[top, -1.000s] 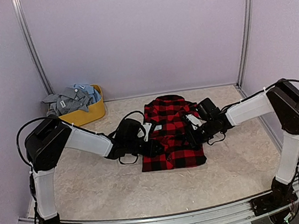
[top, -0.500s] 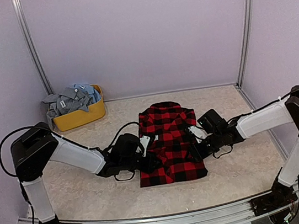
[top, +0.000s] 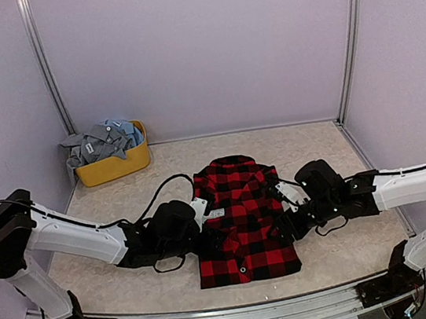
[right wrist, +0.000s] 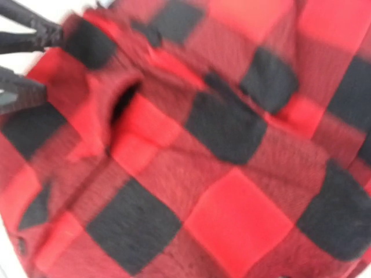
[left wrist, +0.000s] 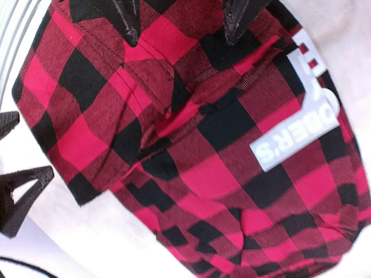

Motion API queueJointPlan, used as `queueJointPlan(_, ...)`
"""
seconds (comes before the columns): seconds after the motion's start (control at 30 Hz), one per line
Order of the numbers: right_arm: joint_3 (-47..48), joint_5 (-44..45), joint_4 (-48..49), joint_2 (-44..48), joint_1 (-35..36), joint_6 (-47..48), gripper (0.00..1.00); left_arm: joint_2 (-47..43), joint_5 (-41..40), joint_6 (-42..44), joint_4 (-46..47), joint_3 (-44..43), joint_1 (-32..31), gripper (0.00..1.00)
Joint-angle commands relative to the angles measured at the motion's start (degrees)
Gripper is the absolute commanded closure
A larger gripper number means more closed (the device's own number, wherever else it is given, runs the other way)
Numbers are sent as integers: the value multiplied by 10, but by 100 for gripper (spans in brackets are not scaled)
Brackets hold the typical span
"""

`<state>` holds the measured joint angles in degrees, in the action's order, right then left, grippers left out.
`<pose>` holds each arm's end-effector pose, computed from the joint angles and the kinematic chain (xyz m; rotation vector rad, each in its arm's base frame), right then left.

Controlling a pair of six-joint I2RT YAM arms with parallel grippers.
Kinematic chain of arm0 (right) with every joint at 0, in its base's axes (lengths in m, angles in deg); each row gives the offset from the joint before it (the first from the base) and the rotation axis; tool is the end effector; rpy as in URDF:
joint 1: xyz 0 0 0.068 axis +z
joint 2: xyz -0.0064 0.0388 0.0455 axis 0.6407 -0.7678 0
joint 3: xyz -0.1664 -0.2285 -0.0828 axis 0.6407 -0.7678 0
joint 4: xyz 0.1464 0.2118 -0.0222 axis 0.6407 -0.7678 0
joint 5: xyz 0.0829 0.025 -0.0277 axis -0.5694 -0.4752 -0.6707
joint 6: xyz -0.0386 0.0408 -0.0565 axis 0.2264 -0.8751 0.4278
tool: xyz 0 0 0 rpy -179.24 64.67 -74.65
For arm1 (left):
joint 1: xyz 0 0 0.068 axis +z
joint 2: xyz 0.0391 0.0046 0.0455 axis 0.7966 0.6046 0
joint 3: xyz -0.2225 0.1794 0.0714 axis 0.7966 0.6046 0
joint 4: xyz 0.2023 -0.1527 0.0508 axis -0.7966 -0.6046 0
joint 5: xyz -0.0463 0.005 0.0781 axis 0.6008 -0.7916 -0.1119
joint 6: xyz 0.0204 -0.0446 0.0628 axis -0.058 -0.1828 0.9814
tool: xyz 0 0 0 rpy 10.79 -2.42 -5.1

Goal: Fold and stack the long sleeve shirts
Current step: Smooth out the 2/3-rectangle-folded shirt at the center of the board.

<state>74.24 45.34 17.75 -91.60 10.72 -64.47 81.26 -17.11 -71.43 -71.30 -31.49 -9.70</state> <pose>0.1633 0.2162 0.1902 -0.7038 2.4359 0.7522 0.1737 -0.3124 0.1587 0.7014 2.1905 -0.6500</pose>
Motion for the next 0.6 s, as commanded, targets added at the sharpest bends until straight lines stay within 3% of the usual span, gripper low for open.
queueJointPlan(0.0, -4, 32, -6, 39, 3, 10, 35, -65, -84, 25, -4, 2, 3, 49)
queueJointPlan(0.13, 31, 96, -38, 11, -2, -8, 32, -89, -92, 16, -9, 6, 11, 29)
queueJointPlan(0.23, 61, 132, -64, -27, -11, -22, 30, -94, -43, 2, -19, 10, 31, 23)
queueJointPlan(0.3, 73, 141, -73, -52, -15, -26, 30, -93, 22, -23, -21, 16, 65, 24)
queueJointPlan(0.4, 80, 141, -74, -77, -22, -32, 31, -80, 104, -62, -17, 30, 104, 34)
queueJointPlan(0.57, 78, 119, -73, -87, -38, -42, 34, -55, 145, -75, -25, 32, 123, 47)
